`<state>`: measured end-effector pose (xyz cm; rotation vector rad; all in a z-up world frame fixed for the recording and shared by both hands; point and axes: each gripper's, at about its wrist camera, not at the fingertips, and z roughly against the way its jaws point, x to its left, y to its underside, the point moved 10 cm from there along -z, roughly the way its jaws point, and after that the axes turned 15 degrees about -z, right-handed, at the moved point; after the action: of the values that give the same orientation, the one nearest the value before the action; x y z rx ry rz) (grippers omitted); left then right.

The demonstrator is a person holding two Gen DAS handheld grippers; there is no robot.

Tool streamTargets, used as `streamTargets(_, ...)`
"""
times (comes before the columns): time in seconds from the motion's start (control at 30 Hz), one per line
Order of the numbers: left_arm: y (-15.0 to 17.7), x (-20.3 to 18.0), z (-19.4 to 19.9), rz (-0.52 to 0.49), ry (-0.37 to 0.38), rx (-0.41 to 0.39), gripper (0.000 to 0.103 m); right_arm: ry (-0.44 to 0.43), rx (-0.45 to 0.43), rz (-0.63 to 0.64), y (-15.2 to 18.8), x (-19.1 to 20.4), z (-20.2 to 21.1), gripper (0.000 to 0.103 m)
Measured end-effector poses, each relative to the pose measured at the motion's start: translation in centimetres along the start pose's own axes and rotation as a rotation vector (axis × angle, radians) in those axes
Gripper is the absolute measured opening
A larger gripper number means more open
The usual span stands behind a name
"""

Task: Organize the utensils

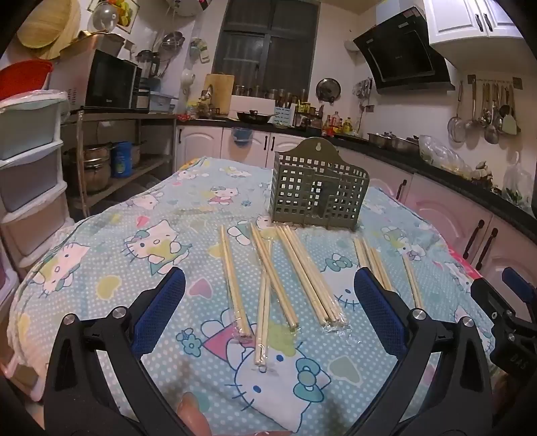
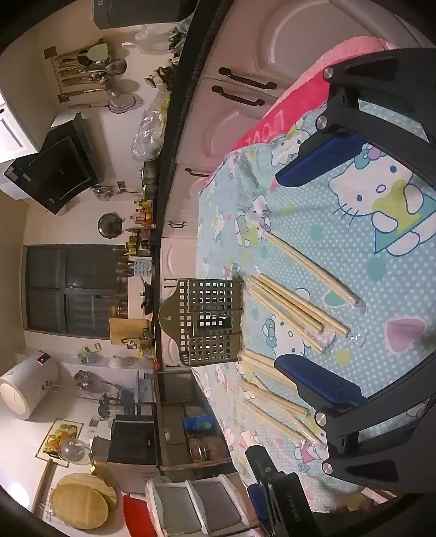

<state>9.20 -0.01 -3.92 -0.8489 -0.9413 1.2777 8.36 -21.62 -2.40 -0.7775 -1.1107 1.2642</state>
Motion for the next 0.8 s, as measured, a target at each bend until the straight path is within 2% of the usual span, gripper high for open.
streamTargets(0.8,-0.16,-0.07,0.06,-0.011,-0.005,-0.008,0.092,-0.007,-0.007,-0.001,-0.06,0.01,0.22,0.097)
